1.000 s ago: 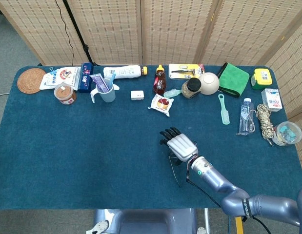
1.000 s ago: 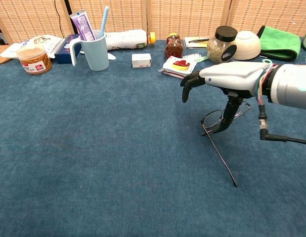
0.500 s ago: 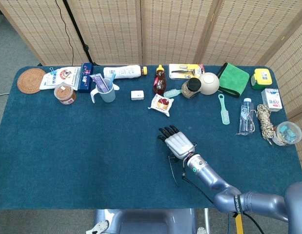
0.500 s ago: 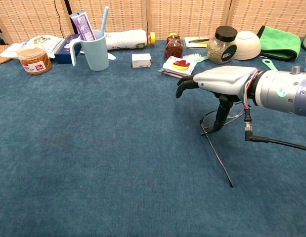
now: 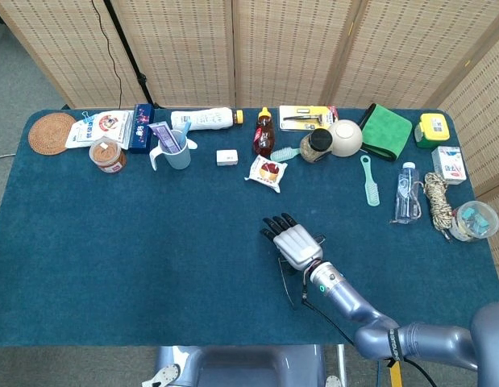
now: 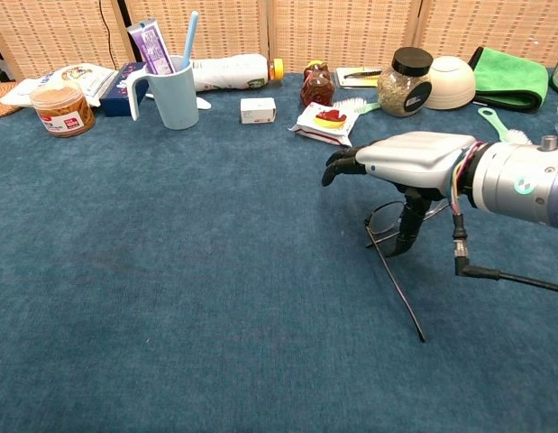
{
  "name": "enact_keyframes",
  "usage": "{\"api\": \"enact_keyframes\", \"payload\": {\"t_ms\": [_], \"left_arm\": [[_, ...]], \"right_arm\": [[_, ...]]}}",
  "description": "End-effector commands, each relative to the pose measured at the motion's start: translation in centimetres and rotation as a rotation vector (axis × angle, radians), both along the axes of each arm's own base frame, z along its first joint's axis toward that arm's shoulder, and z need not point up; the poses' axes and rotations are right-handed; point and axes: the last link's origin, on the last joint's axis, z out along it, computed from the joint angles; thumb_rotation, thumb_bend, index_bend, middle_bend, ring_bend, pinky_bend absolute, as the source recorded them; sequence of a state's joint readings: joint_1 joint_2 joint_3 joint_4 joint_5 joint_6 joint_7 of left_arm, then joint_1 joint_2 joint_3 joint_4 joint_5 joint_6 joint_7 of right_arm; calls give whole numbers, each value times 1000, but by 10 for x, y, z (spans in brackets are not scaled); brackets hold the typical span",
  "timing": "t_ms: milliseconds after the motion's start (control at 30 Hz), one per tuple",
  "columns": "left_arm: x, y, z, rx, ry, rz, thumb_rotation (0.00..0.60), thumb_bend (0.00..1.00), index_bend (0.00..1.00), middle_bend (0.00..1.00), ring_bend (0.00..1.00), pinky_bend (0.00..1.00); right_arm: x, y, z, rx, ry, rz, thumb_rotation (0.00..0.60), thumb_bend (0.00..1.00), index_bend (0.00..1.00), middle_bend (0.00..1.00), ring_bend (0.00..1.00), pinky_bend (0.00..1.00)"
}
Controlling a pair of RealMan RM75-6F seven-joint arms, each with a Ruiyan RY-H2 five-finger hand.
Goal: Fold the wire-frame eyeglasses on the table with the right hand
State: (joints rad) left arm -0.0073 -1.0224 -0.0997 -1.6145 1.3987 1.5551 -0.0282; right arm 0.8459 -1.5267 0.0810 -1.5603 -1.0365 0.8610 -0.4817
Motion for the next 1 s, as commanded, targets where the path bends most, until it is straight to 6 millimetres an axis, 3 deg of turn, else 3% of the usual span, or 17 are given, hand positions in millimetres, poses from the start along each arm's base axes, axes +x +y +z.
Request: {"api": "enact_keyframes", "payload": {"t_ms": [33,633,800,1000], "left_arm": [[0,0,0,1,-1,-1,600,416,0,0,0,0],[4,5,-7,-20,-3,-14,600,416,0,0,0,0],[5,6,-8,-23,-3,-16,600,417,0,0,0,0],[6,6,-8,-25,-3,-18,600,416,0,0,0,0]], "right_arm": [[-2,-1,-2,-13,23,10,600,22,125,23,0,10],[-49,-19,29,-139,158,-18,600,22,170,26,0,0],[-49,-14,35,-137,137,-21,600,22,170,29,0,0],[-28,-10,42,-92,47,-31,600,22,170,29,0,0]]}}
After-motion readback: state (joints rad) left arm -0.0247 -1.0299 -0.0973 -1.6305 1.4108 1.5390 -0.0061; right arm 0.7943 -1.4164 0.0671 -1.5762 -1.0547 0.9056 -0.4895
